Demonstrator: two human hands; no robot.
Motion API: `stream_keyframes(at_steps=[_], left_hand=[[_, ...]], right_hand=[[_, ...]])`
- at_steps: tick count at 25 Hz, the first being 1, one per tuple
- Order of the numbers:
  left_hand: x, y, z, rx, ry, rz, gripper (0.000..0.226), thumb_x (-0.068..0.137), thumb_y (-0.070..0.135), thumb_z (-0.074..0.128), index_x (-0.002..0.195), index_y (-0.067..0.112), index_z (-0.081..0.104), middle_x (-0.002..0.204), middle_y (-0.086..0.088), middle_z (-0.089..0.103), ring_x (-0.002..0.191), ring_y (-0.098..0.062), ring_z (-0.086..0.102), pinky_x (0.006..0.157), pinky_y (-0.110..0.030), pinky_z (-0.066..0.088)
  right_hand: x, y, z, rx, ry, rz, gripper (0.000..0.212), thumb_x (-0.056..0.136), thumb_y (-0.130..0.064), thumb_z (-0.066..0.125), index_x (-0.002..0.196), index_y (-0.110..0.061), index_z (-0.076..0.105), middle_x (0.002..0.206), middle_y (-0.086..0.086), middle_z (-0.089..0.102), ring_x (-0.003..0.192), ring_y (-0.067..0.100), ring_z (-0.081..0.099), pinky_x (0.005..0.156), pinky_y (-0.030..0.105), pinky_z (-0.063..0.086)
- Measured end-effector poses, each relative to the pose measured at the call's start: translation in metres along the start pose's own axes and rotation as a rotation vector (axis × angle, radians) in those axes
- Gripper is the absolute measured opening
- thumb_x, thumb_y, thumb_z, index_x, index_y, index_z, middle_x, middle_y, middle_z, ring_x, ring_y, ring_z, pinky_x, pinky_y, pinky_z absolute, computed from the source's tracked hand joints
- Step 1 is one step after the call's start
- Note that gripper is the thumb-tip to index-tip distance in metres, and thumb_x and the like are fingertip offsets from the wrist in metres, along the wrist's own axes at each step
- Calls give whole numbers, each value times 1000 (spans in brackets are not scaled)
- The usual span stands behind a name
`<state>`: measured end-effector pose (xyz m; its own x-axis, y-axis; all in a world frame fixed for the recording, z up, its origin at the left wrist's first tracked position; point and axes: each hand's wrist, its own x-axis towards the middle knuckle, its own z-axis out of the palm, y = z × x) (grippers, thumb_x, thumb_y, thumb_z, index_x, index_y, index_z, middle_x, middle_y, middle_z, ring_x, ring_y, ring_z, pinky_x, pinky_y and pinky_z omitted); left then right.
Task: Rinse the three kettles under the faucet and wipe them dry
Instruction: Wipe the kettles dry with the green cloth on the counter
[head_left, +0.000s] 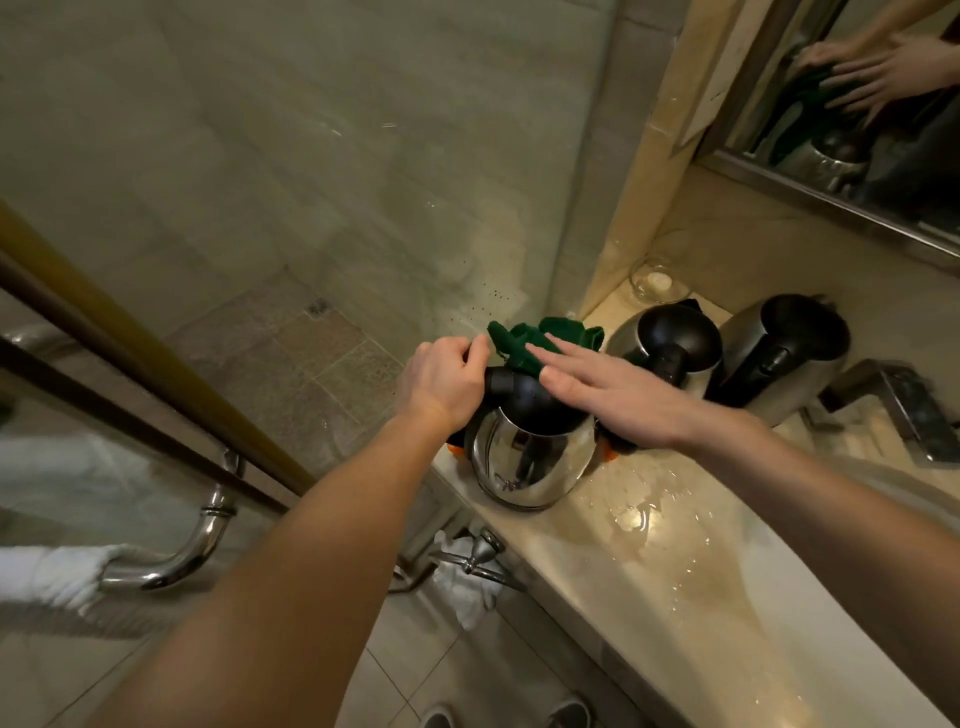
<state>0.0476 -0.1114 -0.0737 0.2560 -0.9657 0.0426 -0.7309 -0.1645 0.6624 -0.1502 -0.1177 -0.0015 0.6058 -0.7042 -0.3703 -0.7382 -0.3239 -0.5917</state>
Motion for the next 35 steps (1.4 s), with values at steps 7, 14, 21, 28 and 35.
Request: stream_keyframes(at_steps=[7, 14, 21, 28, 35], left_hand=[[-3, 2, -1, 32, -30, -7, 49, 103, 40, 35, 61, 20, 52, 62, 0, 55, 57, -11, 47, 49, -28, 26], [-6, 4, -5, 10, -27, -23, 53, 103, 40, 36, 55, 21, 41, 56, 1, 46, 53, -11, 42, 48, -30, 21], [-4, 0, 2, -52, 6, -48, 55, 103, 42, 35, 54, 18, 41, 53, 1, 42, 51, -18, 43, 51, -30, 25], [-12, 8, 1, -37, 80, -119, 54, 104, 39, 36, 55, 17, 41, 53, 1, 42, 48, -12, 40, 48, -29, 21], [-18, 10, 6, -32, 124, -195, 54, 104, 41, 30, 61, 15, 50, 59, -2, 50, 53, -13, 47, 48, -26, 26]], right_hand=[[-24, 6, 32, -371, 75, 51, 75, 77, -82, 11, 146, -58, -8, 162, -14, -12, 148, 31, 15, 112, 48, 32], [23, -11, 3, -152, 184, 113, 68, 93, -68, 18, 147, -32, 41, 154, -3, 39, 141, 22, 36, 114, 44, 30], [50, 13, -22, 723, -3, 507, 84, 91, -76, 17, 120, -10, 59, 136, 11, 52, 119, 25, 52, 108, 46, 32], [36, 29, 0, 1292, 339, 673, 93, 89, -76, 26, 156, -13, 11, 164, 11, 8, 149, 38, 5, 116, 62, 5], [8, 10, 50, 1399, 644, 559, 64, 98, -59, 37, 146, -17, 38, 133, 1, 52, 133, 26, 44, 106, 36, 34]])
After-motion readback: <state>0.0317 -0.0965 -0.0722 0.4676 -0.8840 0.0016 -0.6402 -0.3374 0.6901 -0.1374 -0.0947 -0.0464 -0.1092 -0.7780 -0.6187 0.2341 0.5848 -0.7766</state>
